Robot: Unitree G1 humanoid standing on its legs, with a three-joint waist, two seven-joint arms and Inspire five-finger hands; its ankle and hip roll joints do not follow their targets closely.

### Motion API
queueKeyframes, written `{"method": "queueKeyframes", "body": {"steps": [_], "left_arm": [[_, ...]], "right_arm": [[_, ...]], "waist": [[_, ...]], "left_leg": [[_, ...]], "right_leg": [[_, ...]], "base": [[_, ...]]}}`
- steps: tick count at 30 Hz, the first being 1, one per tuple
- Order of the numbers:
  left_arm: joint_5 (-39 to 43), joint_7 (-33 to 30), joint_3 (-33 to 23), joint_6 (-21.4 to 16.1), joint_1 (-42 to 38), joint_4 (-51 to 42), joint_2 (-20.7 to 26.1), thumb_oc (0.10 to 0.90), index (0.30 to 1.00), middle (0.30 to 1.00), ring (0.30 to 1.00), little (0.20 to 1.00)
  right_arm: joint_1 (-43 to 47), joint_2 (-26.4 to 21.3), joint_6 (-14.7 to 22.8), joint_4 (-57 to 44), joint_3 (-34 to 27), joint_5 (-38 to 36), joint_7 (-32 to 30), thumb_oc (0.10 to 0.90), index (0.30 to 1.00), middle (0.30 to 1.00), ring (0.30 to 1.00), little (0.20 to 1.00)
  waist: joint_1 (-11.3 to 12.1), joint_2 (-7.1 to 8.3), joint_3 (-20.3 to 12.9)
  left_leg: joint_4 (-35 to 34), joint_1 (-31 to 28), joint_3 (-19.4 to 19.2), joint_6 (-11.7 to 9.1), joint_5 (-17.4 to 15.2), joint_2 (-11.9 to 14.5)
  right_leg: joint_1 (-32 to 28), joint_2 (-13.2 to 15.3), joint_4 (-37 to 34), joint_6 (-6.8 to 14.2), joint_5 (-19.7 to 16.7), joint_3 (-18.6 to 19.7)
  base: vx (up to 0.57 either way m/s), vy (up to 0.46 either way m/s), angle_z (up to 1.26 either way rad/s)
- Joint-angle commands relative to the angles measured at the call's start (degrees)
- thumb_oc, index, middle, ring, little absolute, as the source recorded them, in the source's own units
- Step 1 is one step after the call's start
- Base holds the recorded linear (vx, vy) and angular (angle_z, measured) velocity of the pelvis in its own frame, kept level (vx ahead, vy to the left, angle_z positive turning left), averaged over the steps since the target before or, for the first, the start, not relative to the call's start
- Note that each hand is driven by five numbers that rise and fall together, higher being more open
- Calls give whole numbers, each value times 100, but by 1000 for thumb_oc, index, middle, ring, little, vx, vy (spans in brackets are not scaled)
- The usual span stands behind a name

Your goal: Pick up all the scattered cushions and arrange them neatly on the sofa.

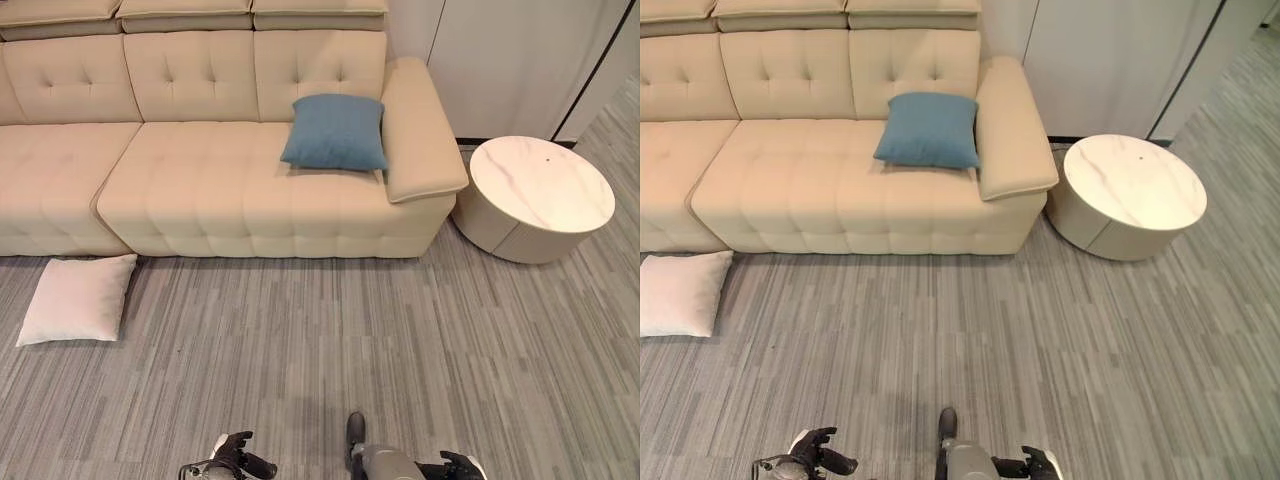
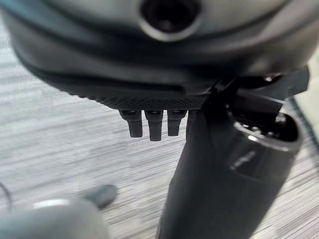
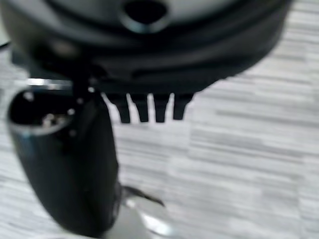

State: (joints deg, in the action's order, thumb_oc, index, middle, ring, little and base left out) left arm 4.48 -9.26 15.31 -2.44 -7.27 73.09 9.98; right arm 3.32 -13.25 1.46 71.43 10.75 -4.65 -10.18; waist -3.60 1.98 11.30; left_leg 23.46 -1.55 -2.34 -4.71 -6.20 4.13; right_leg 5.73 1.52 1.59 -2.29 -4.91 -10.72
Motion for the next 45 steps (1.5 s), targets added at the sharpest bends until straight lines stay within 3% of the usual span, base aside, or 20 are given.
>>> {"method": "queueKeyframes", "body": {"steps": [1,3,4,7,8,10,11,14,19,20,22,26,28,31,34,37,40,41,42,45], "left_arm": [[52,-23,152,-167,-206,-321,124,800,900,900,900,900],[105,-10,144,-160,-208,-313,130,800,900,900,900,900],[115,-20,142,-166,-209,-305,130,800,900,900,900,900],[108,-28,133,-158,-178,-275,132,800,900,900,900,900],[92,-22,137,-152,-151,-264,139,800,900,900,900,900],[85,-17,143,-150,-134,-256,137,800,900,900,900,900],[95,-17,154,-158,-132,-248,146,800,900,900,900,900],[79,-17,76,-143,-35,-164,150,800,900,900,900,900],[-10,-40,67,-120,0,-138,163,800,900,900,900,900],[-40,-95,85,-91,-32,-193,205,800,900,900,900,900],[-53,-119,107,-109,-88,-217,257,800,900,900,900,900],[-21,-94,112,-133,-126,-264,271,800,900,900,900,900],[-35,-79,86,-135,-130,-225,270,800,900,900,900,900],[-66,-75,34,-147,-128,-167,258,800,900,900,900,900],[-127,-85,25,-146,-105,-96,238,800,900,900,900,900],[-114,-34,25,-147,-63,-67,172,800,900,900,900,900],[-52,5,86,-154,-104,-139,120,800,900,900,900,900],[-52,5,86,-154,-104,-139,120,800,900,900,900,900],[-25,1,128,-150,-139,-194,112,800,900,900,900,900],[14,-16,156,-138,-158,-202,103,800,900,900,900,900]], "right_arm": [[258,-300,148,46,250,-128,-144,800,900,900,900,900],[231,-317,126,59,233,-193,-144,800,900,900,900,900],[225,-318,148,54,238,-228,-150,800,900,900,900,900],[197,-337,183,18,198,-269,-141,800,900,900,900,900],[176,-343,200,-14,193,-298,-156,800,900,900,900,900],[181,-329,196,-26,213,-287,-185,800,900,900,900,900],[177,-323,197,-23,226,-282,-195,800,900,900,900,900],[139,-262,184,-3,208,-209,-164,800,900,900,900,900],[100,-186,147,14,200,-102,-110,800,900,900,900,900],[130,-173,120,-36,194,-123,-106,800,900,900,900,900],[144,-154,146,-108,194,-140,-117,800,900,900,900,900],[259,-174,160,-151,254,-88,-133,800,900,900,900,900],[290,-196,147,-177,285,-52,-132,800,900,900,900,900],[295,-216,93,-150,304,19,-111,800,900,900,900,900],[212,-198,114,-76,281,-8,-127,800,900,900,900,900],[133,-220,150,-10,197,-103,-110,800,900,900,900,900],[203,-296,196,-26,188,-188,-128,800,900,900,900,900],[203,-296,196,-26,188,-188,-128,800,900,900,900,900],[242,-338,191,-39,209,-222,-146,800,900,900,900,900],[253,-352,161,-28,238,-251,-156,800,900,900,900,900]], "waist": [[1,253,296],[51,288,285],[86,289,264],[105,286,216],[149,261,187],[221,173,185],[248,152,201],[301,168,106],[334,174,-28],[278,152,41],[219,67,119],[107,-5,149],[41,49,173],[-31,102,199],[-65,125,125],[-78,102,19],[-28,139,171],[-29,138,170],[0,188,255],[67,236,262]], "left_leg": [[1383,844,-134,128,566,-84],[1194,1070,-294,211,444,-18],[938,1191,-255,257,341,-158],[316,1194,-245,293,179,-259],[-461,1379,-269,288,218,-269],[-1162,1524,-184,224,624,-229],[-1350,1566,-153,191,782,-230],[-1602,1355,-106,277,757,-331],[-1741,1039,-135,529,543,-513],[-1807,778,-171,708,417,-588],[-1859,607,-183,780,317,-547],[-2069,205,-127,787,143,-568],[-2146,-1,-87,752,35,-619],[-2233,-227,13,694,-39,-683],[-2173,-359,23,646,-217,-690],[-1727,-327,20,440,-375,-615],[-135,332,-48,106,123,-467],[-131,335,-47,105,122,-466],[439,627,-260,71,280,-278],[227,975,-497,194,179,-214]], "right_leg": [[-394,108,202,156,894,210],[-564,91,191,121,1024,234],[-654,63,152,140,1072,287],[-759,47,75,219,1158,342],[-913,22,32,279,1281,359],[-1089,-91,1,308,1408,428],[-1167,-119,11,323,1440,459],[-1347,-47,190,434,1552,555],[-1023,228,1185,758,1302,589],[-539,395,2161,959,715,650],[-160,467,2729,949,609,521],[219,457,2047,804,882,199],[372,369,1144,785,767,58],[521,295,485,870,494,98],[286,268,284,781,514,138],[28,212,180,637,624,129],[-329,179,37,440,724,135],[-327,178,37,440,724,133],[-524,172,-36,323,837,99],[-765,173,-121,296,946,83]], "base": [[223,-240,-13],[270,-102,-19],[307,-24,-10],[256,12,-1],[314,51,-4],[356,74,4],[333,98,3],[334,135,-9],[236,164,-31],[158,154,-15],[198,154,5],[251,11,17],[274,-90,1],[249,-92,-3],[275,-155,17],[256,-190,16],[107,-152,24],[101,-146,2],[139,-123,-10],[222,-80,-4]]}}
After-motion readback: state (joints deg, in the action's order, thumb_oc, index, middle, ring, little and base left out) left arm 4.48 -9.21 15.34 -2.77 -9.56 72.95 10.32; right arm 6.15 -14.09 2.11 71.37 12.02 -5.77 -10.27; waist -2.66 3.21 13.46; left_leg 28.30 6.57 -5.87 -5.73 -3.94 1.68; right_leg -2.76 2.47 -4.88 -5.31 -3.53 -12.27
